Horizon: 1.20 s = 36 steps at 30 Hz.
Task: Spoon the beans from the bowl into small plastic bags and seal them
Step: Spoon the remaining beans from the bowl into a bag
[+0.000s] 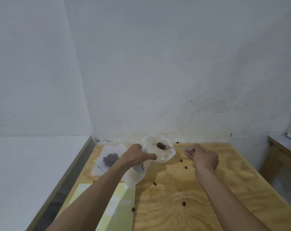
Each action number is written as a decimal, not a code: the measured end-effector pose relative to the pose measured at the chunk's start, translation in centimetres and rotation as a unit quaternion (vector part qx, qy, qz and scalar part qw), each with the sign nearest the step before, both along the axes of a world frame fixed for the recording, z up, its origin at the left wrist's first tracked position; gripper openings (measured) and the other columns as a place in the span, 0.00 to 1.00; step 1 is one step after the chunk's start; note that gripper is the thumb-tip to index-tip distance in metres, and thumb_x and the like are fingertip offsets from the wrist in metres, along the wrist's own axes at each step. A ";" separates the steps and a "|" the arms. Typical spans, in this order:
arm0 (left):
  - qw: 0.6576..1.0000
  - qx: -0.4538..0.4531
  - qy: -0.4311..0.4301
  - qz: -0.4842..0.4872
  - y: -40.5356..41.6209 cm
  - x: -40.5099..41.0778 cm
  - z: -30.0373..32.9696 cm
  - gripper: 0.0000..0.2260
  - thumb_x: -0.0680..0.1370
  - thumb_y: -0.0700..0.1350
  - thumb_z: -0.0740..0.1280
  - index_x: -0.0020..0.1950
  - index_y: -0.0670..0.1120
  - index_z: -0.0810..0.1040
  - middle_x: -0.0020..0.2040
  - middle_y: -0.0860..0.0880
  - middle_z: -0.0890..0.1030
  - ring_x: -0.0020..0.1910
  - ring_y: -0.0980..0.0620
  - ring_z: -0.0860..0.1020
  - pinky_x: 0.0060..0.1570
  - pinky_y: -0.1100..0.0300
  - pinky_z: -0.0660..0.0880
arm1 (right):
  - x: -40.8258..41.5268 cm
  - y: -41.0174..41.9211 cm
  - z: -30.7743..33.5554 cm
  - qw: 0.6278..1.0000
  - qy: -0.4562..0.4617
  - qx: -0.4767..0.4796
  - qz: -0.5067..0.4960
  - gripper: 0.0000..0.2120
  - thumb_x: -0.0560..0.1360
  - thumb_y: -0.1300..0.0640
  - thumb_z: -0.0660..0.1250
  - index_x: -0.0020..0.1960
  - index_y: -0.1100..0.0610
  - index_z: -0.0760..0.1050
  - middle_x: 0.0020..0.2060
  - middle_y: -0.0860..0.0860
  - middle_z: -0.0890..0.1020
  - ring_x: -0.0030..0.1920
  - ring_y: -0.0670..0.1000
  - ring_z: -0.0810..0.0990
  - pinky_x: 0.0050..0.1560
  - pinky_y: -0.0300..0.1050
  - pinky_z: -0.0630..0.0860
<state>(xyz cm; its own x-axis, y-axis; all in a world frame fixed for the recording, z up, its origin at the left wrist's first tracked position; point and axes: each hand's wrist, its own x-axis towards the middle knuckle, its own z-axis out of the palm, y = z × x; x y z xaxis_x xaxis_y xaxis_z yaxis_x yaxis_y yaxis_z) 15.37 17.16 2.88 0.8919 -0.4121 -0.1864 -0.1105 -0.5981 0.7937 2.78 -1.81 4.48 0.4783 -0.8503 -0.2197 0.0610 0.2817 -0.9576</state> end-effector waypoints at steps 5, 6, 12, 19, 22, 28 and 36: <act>0.999 0.025 -0.041 -0.009 -0.2 -0.5 -0.5 0.34 0.61 0.62 0.79 0.61 0.47 0.76 0.54 0.50 0.80 0.49 0.53 0.80 0.48 0.54 0.80 | 0.0 -0.1 0.8 1.000 -0.019 -0.019 0.013 0.11 0.74 0.67 0.65 0.34 0.66 0.79 0.28 0.56 0.85 0.32 0.54 0.87 0.49 0.53 0.84; 0.998 0.028 -0.050 -0.006 -0.1 -0.6 -0.5 0.34 0.62 0.61 0.79 0.62 0.47 0.75 0.56 0.50 0.78 0.49 0.53 0.79 0.44 0.56 0.77 | 0.0 -0.1 1.1 0.999 -0.024 -0.027 0.019 0.10 0.74 0.67 0.65 0.35 0.66 0.80 0.28 0.56 0.85 0.33 0.55 0.87 0.49 0.53 0.85; 0.997 0.024 -0.078 -0.010 0.3 -1.0 -0.6 0.37 0.60 0.62 0.79 0.62 0.45 0.73 0.63 0.49 0.68 0.51 0.53 0.76 0.44 0.58 0.74 | -0.3 0.3 4.0 0.988 -0.016 -0.135 0.075 0.10 0.74 0.63 0.67 0.36 0.64 0.82 0.30 0.56 0.86 0.34 0.54 0.87 0.47 0.50 0.84; 0.996 0.013 -0.087 -0.016 0.3 -1.1 -0.1 0.42 0.58 0.64 0.80 0.64 0.44 0.74 0.66 0.49 0.70 0.55 0.50 0.76 0.47 0.57 0.74 | -1.0 2.2 5.8 0.854 -0.038 -0.482 0.195 0.11 0.79 0.61 0.67 0.41 0.60 0.85 0.29 0.49 0.85 0.31 0.42 0.84 0.39 0.43 0.83; 0.998 0.003 -0.055 -0.006 0.6 -1.0 0.2 0.41 0.54 0.67 0.79 0.61 0.48 0.76 0.62 0.48 0.75 0.54 0.49 0.79 0.52 0.53 0.78 | -1.0 1.7 6.1 0.800 -0.101 -0.577 0.130 0.11 0.80 0.64 0.66 0.42 0.62 0.84 0.32 0.51 0.84 0.33 0.41 0.84 0.34 0.50 0.83; 0.999 -0.037 0.035 -0.003 0.3 -0.9 0.3 0.33 0.58 0.62 0.80 0.58 0.49 0.81 0.55 0.48 0.83 0.53 0.48 0.82 0.56 0.48 0.80 | 0.1 1.1 1.6 0.744 -0.001 -0.656 0.130 0.10 0.81 0.63 0.65 0.42 0.60 0.80 0.32 0.51 0.78 0.32 0.50 0.78 0.34 0.48 0.76; 0.999 -0.027 0.034 -0.011 0.4 -1.3 -0.6 0.13 0.68 0.53 0.80 0.44 0.49 0.81 0.45 0.48 0.84 0.40 0.52 0.81 0.39 0.59 0.75 | 1.2 1.3 -3.6 0.690 0.052 -0.685 0.229 0.08 0.80 0.63 0.65 0.52 0.58 0.82 0.42 0.50 0.80 0.38 0.51 0.79 0.39 0.49 0.78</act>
<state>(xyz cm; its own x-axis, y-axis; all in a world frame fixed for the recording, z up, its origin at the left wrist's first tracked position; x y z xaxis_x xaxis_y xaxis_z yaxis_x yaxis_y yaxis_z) 14.03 17.59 2.26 0.8686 -0.4424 -0.2233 -0.0679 -0.5525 0.8307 3.96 -0.56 0.92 0.8077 -0.0597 0.5865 0.1758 -0.9252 -0.3363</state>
